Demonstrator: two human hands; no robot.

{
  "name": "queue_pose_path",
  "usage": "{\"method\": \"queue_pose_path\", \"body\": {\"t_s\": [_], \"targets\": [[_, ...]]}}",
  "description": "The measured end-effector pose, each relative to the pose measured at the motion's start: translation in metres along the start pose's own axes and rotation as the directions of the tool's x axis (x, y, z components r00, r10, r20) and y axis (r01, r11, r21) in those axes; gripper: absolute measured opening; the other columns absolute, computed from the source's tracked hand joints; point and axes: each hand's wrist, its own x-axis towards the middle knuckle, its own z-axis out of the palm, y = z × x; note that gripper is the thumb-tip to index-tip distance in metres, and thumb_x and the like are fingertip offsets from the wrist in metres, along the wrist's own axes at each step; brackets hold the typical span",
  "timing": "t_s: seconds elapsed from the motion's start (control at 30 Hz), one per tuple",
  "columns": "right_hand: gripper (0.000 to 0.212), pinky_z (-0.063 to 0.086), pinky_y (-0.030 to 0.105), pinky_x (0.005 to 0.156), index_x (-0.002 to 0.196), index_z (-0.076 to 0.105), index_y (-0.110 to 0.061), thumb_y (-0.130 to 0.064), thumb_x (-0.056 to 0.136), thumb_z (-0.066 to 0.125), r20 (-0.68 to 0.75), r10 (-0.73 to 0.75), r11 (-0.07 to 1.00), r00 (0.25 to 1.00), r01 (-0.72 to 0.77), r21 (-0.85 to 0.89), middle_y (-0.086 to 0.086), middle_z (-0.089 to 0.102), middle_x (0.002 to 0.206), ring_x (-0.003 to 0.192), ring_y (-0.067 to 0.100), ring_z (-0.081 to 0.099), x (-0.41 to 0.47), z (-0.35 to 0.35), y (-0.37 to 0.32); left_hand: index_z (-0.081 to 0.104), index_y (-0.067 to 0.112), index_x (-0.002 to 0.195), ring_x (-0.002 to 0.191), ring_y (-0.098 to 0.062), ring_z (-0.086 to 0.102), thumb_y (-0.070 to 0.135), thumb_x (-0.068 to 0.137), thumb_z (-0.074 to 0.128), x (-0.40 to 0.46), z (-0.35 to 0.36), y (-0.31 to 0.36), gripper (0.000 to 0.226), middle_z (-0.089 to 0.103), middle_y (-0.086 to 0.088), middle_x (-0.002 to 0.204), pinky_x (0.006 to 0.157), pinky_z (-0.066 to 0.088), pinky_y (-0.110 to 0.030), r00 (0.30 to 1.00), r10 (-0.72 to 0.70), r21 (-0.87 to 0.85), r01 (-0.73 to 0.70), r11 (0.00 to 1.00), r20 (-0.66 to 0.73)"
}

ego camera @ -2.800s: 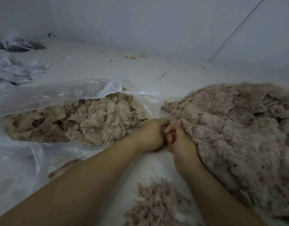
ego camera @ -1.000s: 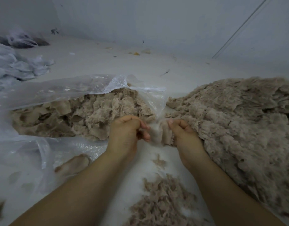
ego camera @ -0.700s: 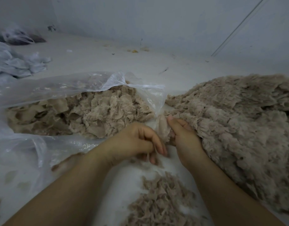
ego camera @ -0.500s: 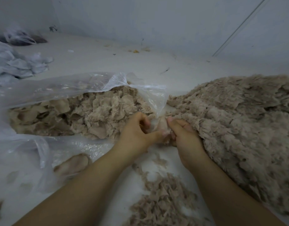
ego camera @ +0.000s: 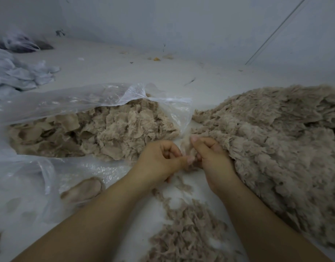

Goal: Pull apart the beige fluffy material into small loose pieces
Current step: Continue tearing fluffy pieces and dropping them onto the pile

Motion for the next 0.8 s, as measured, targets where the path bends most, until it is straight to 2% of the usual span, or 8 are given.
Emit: {"method": "queue_pose_path", "body": {"t_s": [0.13, 0.2, 0.37, 0.5, 0.57, 0.67, 0.73, 0.8], "targets": [[0.027, 0.046, 0.025, 0.053, 0.084, 0.062, 0.007, -0.017, 0.096, 0.058, 0.115, -0.059, 0.998, 0.992, 0.062, -0.027, 0.016, 0.058, 0.068, 0.056, 0.021, 0.053, -0.003, -0.003, -0.002, 0.059, 0.008, 0.095, 0.044, -0.02, 0.058, 0.015, 0.078, 0.08, 0.002, 0.008, -0.002, 0.028, 0.065, -0.015, 0.072, 0.037, 0.043, -0.024, 0.994, 0.031, -0.074, -0.038, 0.996, -0.103], [0.023, 0.043, 0.021, 0.05, 0.086, 0.063, 0.003, -0.018, 0.096, 0.058, 0.088, -0.049, 0.997, 0.995, 0.054, -0.048, 0.006, 0.055, 0.061, 0.051, 0.011, 0.05, -0.003, -0.003, -0.003, 0.06, 0.003, 0.086, 0.041, -0.023, 0.058, 0.002, 0.088, 0.067, 0.003, 0.008, -0.005, 0.007, 0.067, -0.014, 0.064, 0.038, 0.045, -0.025, 0.992, 0.054, -0.1, -0.065, 0.993, -0.114], [0.022, 0.032, 0.013, 0.042, 0.076, 0.052, -0.016, -0.02, 0.098, 0.055, -0.048, 0.033, 0.999, 0.998, -0.032, 0.026, -0.004, 0.037, 0.054, 0.042, 0.002, 0.033, 0.001, -0.002, -0.001, 0.064, 0.008, 0.078, 0.042, -0.024, 0.057, 0.003, 0.09, 0.064, 0.005, 0.001, -0.008, 0.013, 0.067, -0.016, 0.067, 0.038, 0.043, -0.025, 0.989, 0.017, -0.27, -0.057, 0.961, -0.148], [0.023, 0.036, 0.016, 0.048, 0.075, 0.054, -0.016, -0.021, 0.097, 0.057, -0.02, 0.016, 1.0, 1.0, -0.015, 0.016, -0.01, 0.044, 0.047, 0.045, 0.002, 0.041, 0.002, -0.001, 0.001, 0.063, 0.014, 0.099, 0.049, -0.024, 0.061, 0.019, 0.078, 0.081, 0.007, 0.007, -0.009, 0.028, 0.067, -0.01, 0.082, 0.038, 0.043, -0.025, 0.991, -0.005, -0.088, -0.007, 0.996, -0.137], [0.026, 0.038, 0.019, 0.049, 0.073, 0.052, -0.015, -0.022, 0.098, 0.056, 0.003, 0.008, 1.0, 1.0, -0.008, 0.016, -0.008, 0.043, 0.048, 0.048, 0.007, 0.041, 0.004, -0.001, 0.003, 0.066, 0.01, 0.09, 0.045, -0.023, 0.06, 0.018, 0.081, 0.078, 0.008, 0.011, -0.008, 0.018, 0.066, -0.013, 0.075, 0.037, 0.043, -0.025, 0.993, 0.006, -0.005, -0.006, 1.0, -0.115], [0.034, 0.044, 0.023, 0.054, 0.064, 0.057, -0.023, -0.03, 0.097, 0.057, 0.017, 0.008, 0.999, 1.0, -0.009, 0.039, -0.01, 0.048, 0.048, 0.05, 0.008, 0.048, 0.004, -0.002, 0.002, 0.064, -0.002, 0.071, 0.037, -0.022, 0.053, 0.014, 0.09, 0.069, 0.01, 0.012, -0.009, 0.025, 0.059, -0.023, 0.054, 0.038, 0.042, -0.023, 0.993, 0.011, -0.116, -0.025, 0.993, -0.119], [0.04, 0.045, 0.022, 0.056, 0.055, 0.063, -0.023, -0.03, 0.095, 0.06, 0.096, -0.062, 0.998, 0.993, 0.065, -0.021, -0.003, 0.05, 0.049, 0.051, 0.008, 0.048, 0.003, -0.002, 0.003, 0.069, 0.001, 0.069, 0.039, -0.022, 0.053, 0.016, 0.09, 0.068, 0.01, 0.009, -0.009, 0.026, 0.059, -0.025, 0.055, 0.04, 0.042, -0.023, 0.989, -0.015, -0.209, -0.017, 0.978, -0.15], [0.03, 0.044, 0.029, 0.063, 0.068, 0.067, -0.007, -0.026, 0.09, 0.067, 0.156, -0.119, 0.988, 0.981, 0.133, -0.084, 0.024, 0.056, 0.062, 0.06, 0.02, 0.05, 0.002, 0.0, 0.003, 0.074, 0.008, 0.068, 0.044, -0.022, 0.054, 0.016, 0.089, 0.068, 0.01, 0.006, -0.009, 0.023, 0.06, -0.025, 0.059, 0.043, 0.043, -0.024, 0.98, -0.043, -0.269, -0.011, 0.963, -0.195]]}}
